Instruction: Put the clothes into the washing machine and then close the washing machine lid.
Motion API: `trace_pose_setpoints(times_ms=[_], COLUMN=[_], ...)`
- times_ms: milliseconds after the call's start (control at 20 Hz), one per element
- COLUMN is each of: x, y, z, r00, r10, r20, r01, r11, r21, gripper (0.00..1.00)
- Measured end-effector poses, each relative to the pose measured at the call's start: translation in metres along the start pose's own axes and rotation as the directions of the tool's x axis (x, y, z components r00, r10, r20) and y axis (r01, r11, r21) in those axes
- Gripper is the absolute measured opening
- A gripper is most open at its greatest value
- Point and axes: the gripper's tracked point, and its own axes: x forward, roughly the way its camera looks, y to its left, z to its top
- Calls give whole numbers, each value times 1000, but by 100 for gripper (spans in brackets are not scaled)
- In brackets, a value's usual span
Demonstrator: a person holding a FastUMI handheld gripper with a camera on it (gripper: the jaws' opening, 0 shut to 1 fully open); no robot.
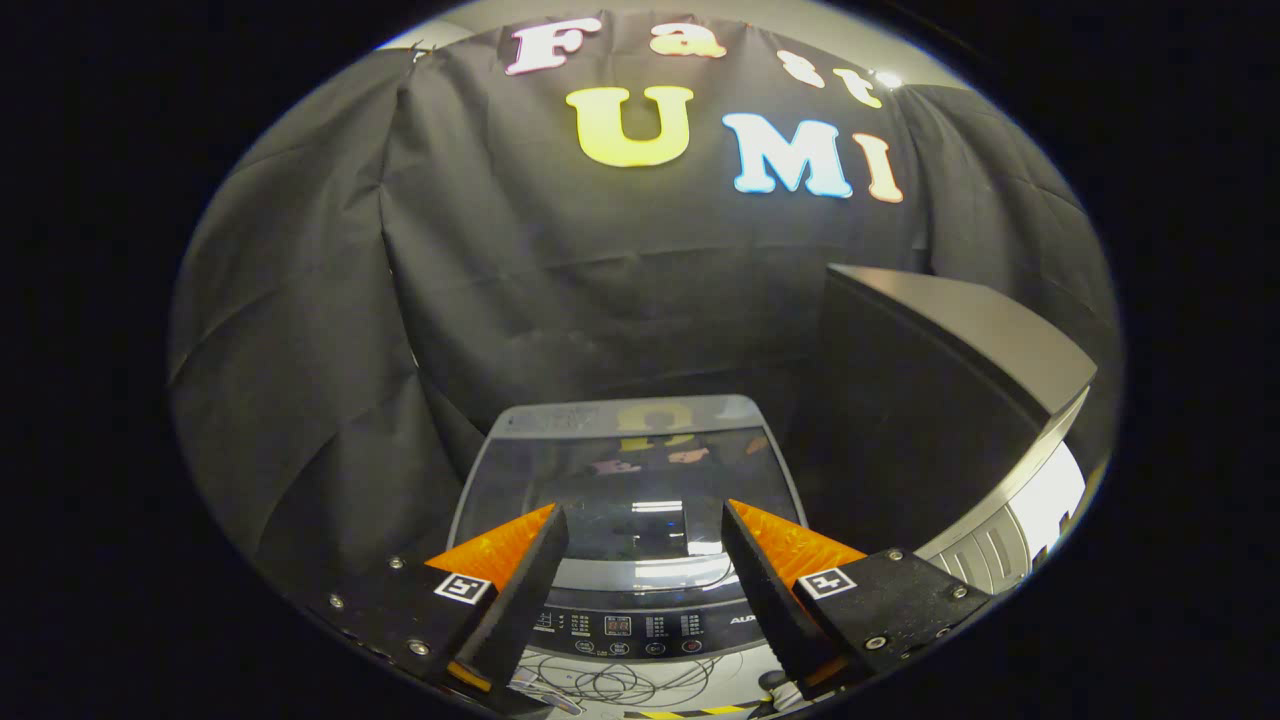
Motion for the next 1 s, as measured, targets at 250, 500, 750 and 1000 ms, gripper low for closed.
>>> trace_pose_setpoints(times_ms=[250, 500, 750, 1000], x=[-63, -127, -183, -241], y=[-41, -77, -119, -180], z=[16, 25, 26, 28], r00=[993, 981, 967, 943], r10=[-25, -32, 5, 40], r20=[111, 189, 255, 331], r01=[31, 54, 25, 18], r11=[998, 992, 993, 985], r21=[-55, -115, -115, -170], gripper=[96, 96, 96, 96])
